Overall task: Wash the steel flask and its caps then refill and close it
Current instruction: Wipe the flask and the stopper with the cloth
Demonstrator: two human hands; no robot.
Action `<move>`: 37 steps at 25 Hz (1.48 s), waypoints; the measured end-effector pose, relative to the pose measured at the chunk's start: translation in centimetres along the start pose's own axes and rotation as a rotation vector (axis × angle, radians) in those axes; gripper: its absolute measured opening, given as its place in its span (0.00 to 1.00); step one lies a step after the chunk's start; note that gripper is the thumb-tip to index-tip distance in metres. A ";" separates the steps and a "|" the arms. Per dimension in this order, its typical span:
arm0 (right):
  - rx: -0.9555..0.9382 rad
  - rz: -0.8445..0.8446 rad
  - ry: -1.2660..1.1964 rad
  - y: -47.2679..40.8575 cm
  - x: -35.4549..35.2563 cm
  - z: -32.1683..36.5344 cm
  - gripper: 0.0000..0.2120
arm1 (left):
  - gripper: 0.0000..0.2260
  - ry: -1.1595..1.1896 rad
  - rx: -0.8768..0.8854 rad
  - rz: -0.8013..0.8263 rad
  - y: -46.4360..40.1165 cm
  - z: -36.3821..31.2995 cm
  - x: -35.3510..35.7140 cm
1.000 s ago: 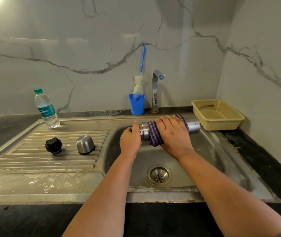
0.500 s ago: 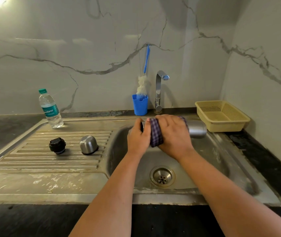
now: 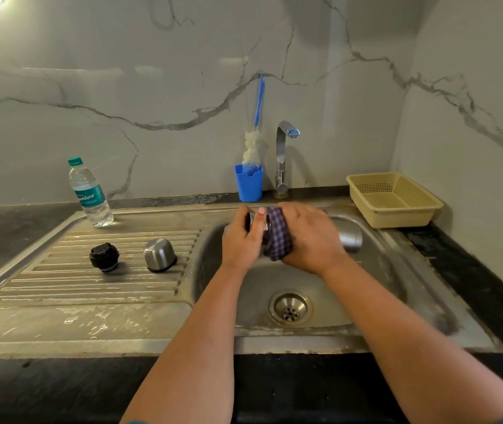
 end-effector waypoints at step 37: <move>0.137 0.131 0.038 0.9 -2.0 -2.4 0.41 | 0.14 -0.160 0.079 -0.227 -0.1 -0.6 -0.2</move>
Point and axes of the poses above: each hand's wrist, its own y-axis away from the middle knuckle, its own x-axis out of the palm, z = x × y, the point moved 2 cm from there along -y, towards the middle knuckle, and after that the axes turned 14 degrees about z, right-handed, at the moved point
